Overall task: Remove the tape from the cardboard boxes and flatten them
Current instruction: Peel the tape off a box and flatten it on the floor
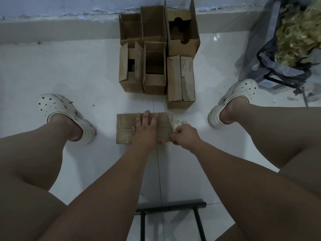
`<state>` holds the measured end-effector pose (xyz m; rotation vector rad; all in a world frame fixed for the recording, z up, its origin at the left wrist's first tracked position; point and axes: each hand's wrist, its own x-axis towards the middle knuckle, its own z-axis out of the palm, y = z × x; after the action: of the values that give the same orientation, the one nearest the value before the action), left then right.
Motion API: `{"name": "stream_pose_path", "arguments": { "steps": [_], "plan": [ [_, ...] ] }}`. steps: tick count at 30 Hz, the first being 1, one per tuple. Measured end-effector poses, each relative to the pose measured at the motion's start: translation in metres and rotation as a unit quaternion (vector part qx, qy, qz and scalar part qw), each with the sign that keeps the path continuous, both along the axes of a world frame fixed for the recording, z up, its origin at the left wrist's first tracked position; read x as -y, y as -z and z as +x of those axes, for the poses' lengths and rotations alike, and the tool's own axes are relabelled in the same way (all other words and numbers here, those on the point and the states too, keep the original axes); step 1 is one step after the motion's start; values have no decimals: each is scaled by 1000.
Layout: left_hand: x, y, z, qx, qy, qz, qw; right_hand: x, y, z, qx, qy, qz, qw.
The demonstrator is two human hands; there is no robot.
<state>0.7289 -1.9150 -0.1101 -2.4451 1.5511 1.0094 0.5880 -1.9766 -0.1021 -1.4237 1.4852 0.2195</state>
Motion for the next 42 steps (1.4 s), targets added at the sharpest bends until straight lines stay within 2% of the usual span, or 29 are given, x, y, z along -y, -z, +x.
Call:
{"name": "stream_pose_path", "arguments": {
  "steps": [3,7,12,22,29,36,42],
  "plan": [
    [0,-1,0,-3,-2,0,1000,3,-3,1,1,3,8,1000],
    [-1,0,1,0,1,-2,1000,-4,-6,9,-32,-53,-33,998],
    [1,-1,-1,-6,-6,5,1000,-31,4,17,-43,41,-83,995],
    [-1,-3,-1,-14,-6,6,1000,-50,12,13,-46,21,-106,993],
    [-2,2,-1,-11,-8,-2,1000,-53,8,18,-22,80,-81,993],
    [-1,3,1,-2,2,1,1000,-41,4,7,1,0,-56,998],
    [1,4,1,-4,0,6,1000,-33,3,1,6,2,-41,999]
  ]
}}
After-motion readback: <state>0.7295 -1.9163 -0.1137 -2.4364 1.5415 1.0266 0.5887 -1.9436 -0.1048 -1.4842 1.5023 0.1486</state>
